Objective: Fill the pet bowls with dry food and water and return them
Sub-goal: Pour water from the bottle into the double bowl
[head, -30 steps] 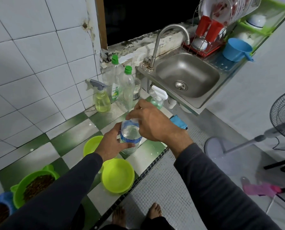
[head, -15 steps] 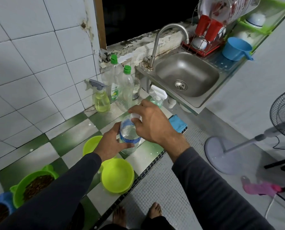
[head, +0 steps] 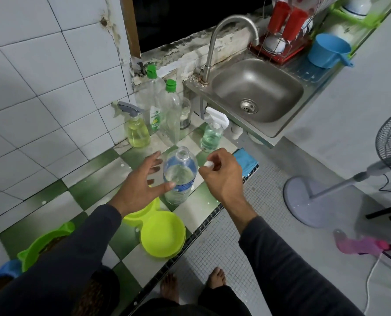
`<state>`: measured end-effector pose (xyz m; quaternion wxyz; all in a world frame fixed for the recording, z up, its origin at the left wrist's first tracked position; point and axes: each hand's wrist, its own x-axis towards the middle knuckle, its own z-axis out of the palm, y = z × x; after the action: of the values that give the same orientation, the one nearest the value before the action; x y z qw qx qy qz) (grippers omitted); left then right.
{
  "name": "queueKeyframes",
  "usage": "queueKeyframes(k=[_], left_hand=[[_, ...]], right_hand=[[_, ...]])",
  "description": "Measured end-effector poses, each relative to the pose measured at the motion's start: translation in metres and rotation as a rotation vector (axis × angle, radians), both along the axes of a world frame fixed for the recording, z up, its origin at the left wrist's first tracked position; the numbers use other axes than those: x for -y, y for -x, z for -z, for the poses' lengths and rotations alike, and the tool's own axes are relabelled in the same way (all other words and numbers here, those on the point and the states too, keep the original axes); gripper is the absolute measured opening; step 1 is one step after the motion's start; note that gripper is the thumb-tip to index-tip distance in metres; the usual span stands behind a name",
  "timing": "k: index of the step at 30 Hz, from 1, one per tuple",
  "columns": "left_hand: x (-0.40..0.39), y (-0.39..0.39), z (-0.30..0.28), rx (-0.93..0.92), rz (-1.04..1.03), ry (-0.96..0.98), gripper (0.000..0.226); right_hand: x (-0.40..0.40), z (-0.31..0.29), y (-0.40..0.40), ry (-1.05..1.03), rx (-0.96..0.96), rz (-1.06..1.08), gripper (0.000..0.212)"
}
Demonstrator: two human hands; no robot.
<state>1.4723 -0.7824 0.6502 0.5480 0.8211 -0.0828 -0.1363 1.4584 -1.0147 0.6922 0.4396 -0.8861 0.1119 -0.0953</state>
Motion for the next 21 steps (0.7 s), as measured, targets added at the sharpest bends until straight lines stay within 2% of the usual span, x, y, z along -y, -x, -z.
queueKeyframes(k=[3, 9, 13, 21], left_hand=[[0.002, 0.000, -0.018, 0.069, 0.007, 0.043, 0.091], [0.021, -0.001, -0.038, 0.154, 0.007, 0.085, 0.072], [0.025, -0.002, -0.034, 0.164, -0.019, 0.096, 0.061], [0.028, -0.006, -0.034, 0.146, -0.041, 0.133, 0.059]], right_hand=[[0.001, 0.034, 0.006, -0.069, -0.197, 0.028, 0.015], [-0.005, 0.110, 0.026, 0.095, -0.474, -0.146, 0.012], [-0.003, 0.142, 0.035, 0.146, -0.545, -0.217, 0.042], [-0.002, 0.168, 0.040, 0.351, -0.564, -0.377, 0.042]])
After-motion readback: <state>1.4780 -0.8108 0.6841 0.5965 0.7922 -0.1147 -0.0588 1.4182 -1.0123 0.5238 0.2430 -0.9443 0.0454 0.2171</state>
